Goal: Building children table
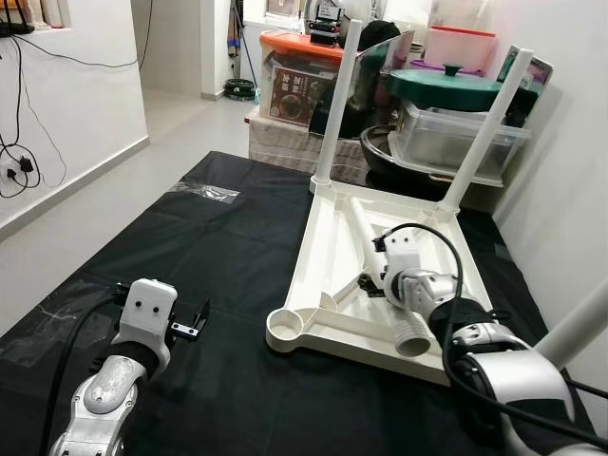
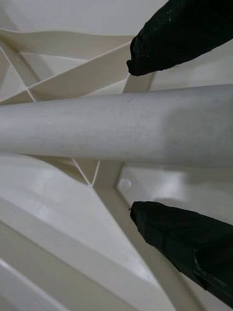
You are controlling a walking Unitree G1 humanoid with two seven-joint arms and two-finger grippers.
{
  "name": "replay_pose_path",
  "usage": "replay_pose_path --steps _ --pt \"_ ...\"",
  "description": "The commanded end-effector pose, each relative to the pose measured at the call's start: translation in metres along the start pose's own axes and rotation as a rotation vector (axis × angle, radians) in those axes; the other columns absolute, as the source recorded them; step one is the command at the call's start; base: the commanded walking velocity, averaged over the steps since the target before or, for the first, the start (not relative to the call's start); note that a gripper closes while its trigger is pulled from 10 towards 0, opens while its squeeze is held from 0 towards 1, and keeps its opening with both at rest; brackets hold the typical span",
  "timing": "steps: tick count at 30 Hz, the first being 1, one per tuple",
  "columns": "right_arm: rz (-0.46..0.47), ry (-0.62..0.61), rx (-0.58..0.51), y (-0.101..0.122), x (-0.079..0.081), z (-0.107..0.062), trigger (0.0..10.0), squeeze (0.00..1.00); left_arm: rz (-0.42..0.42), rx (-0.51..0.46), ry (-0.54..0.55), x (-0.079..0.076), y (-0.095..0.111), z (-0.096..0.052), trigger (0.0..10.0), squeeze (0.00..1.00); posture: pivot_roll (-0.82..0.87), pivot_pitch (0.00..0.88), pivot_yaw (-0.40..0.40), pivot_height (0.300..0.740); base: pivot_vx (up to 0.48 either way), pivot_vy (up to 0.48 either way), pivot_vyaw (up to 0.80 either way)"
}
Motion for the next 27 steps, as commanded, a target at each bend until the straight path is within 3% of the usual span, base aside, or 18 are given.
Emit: replay_pose_path --steps 1,2,3,4,5,6,7,8,9,16,17,18,27 --pt "-0.061 -0.025 0.162 -0.04 -0.018 0.003 10.0 1.0 0.01 0.027 -0.021 -0.006 -0.007 0.0 10.0 0.0 0.05 0.0 -0.169 0.74 0.0 0.0 0.0" --pt "-0.061 -0.025 0.162 -0.04 -0.018 0.003 10.0 1.0 0.01 0.027 -0.021 -0.006 -0.007 0.0 10.0 0.0 0.05 0.0 -0.169 0.74 0.0 0.0 0.0" --pt "-0.106 -0.011 0.203 -0.046 -0.022 0.001 10.0 0.86 0.012 0.029 -0.02 -0.006 -0.007 -0.001 10.0 0.0 0.04 0.0 -0.173 0.74 0.0 0.0 0.0" --pt "-0.106 -0.011 0.203 -0.046 -0.022 0.001 10.0 0.86 0.012 0.029 -0.02 -0.006 -0.007 -0.001 10.0 0.0 0.04 0.0 -0.173 0.74 0.0 0.0 0.0" --pt "-0.167 0.01 0.247 -0.051 -0.027 -0.001 10.0 0.49 0.016 0.031 -0.017 -0.006 -0.007 -0.002 10.0 0.0 0.04 0.0 -0.175 0.74 0.0 0.0 0.0" --pt "-0.167 0.01 0.247 -0.051 -0.027 -0.001 10.0 0.49 0.016 0.031 -0.017 -0.006 -0.007 -0.002 10.0 0.0 0.04 0.0 -0.175 0.74 0.0 0.0 0.0" --pt "-0.186 0.012 0.257 -0.051 -0.029 -0.002 10.0 0.13 0.018 0.032 -0.016 -0.005 -0.007 -0.002 10.0 0.0 0.04 0.0 -0.175 0.74 0.0 0.0 0.0" --pt "-0.186 0.012 0.257 -0.051 -0.029 -0.002 10.0 0.13 0.018 0.032 -0.016 -0.005 -0.007 -0.002 10.0 0.0 0.04 0.0 -0.175 0.74 0.0 0.0 0.0" --pt "-0.196 0.011 0.262 -0.05 -0.031 -0.002 10.0 0.0 0.019 0.033 -0.015 -0.004 -0.007 -0.002 10.0 0.0 0.04 0.0 -0.175 0.74 0.0 0.0 0.0" --pt "-0.236 0.019 0.301 -0.048 -0.039 -0.007 10.0 0.0 0.025 0.033 -0.011 -0.002 -0.007 -0.002 10.0 0.0 0.02 0.0 -0.175 0.74 0.0 0.0 0.0" --pt "-0.236 0.028 0.304 -0.049 -0.04 -0.008 3.4 0.0 0.026 0.034 -0.013 -0.004 -0.007 -0.002 10.0 0.0 0.02 0.0 -0.171 0.74 0.0 0.0 0.0" --pt "-0.237 0.039 0.303 -0.05 -0.04 -0.007 0.0 0.0 0.026 0.034 -0.016 -0.005 -0.007 -0.001 10.0 0.0 0.03 0.0 -0.168 0.74 0.0 0.0 0.0" --pt "-0.258 0.074 0.278 -0.048 -0.034 -0.005 0.0 0.0 0.033 0.035 -0.017 -0.002 -0.007 -0.001 10.0 0.0 0.03 0.0 -0.164 0.74 0.0 0.0 0.0"
Point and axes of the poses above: a point about 5 cm out from each wrist's last joint towards the gripper, its own z axis pointing out of the wrist towards the gripper, its own y axis along the axis of the wrist's last joint, x = y × z, the point moved 6 cm from there along z, pointing out of the wrist towards the gripper, and after that the axes turned 10 degrees about z, right-handed, at the moved point
